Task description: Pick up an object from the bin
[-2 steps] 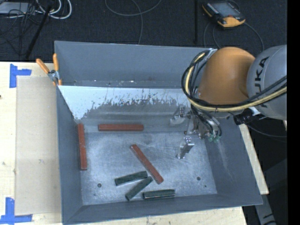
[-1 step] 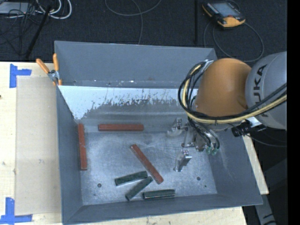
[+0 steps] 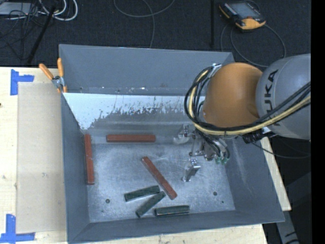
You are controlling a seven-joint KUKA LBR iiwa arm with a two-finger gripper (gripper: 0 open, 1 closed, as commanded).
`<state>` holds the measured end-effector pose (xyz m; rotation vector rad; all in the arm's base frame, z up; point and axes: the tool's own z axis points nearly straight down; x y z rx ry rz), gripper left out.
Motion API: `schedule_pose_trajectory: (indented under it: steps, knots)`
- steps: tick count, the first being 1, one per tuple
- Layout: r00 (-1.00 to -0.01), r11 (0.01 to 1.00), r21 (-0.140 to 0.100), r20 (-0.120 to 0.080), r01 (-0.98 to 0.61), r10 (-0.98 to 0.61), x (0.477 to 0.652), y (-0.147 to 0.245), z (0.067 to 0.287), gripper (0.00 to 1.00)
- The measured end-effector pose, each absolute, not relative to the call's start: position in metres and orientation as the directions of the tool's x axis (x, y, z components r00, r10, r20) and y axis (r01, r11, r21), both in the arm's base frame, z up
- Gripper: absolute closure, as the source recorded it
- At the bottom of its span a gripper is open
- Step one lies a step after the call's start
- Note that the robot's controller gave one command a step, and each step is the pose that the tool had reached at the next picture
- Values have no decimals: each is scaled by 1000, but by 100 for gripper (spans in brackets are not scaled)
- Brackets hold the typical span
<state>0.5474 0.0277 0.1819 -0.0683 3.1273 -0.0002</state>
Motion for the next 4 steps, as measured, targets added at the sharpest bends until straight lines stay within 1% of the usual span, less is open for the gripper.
schedule_pose_trajectory:
  steps: [1, 2, 3, 4]
  knots:
    - [-992, 993, 5, -40, -117, -117, 513, 79, 80, 100]
    - [-993, 993, 3, -11, -118, -118, 506, 78, 77, 0]
    - [-993, 993, 3, -11, -118, -118, 506, 78, 77, 0]
    - [-890, 890, -4, -5, -455, -455, 546, 136, 75, 100]
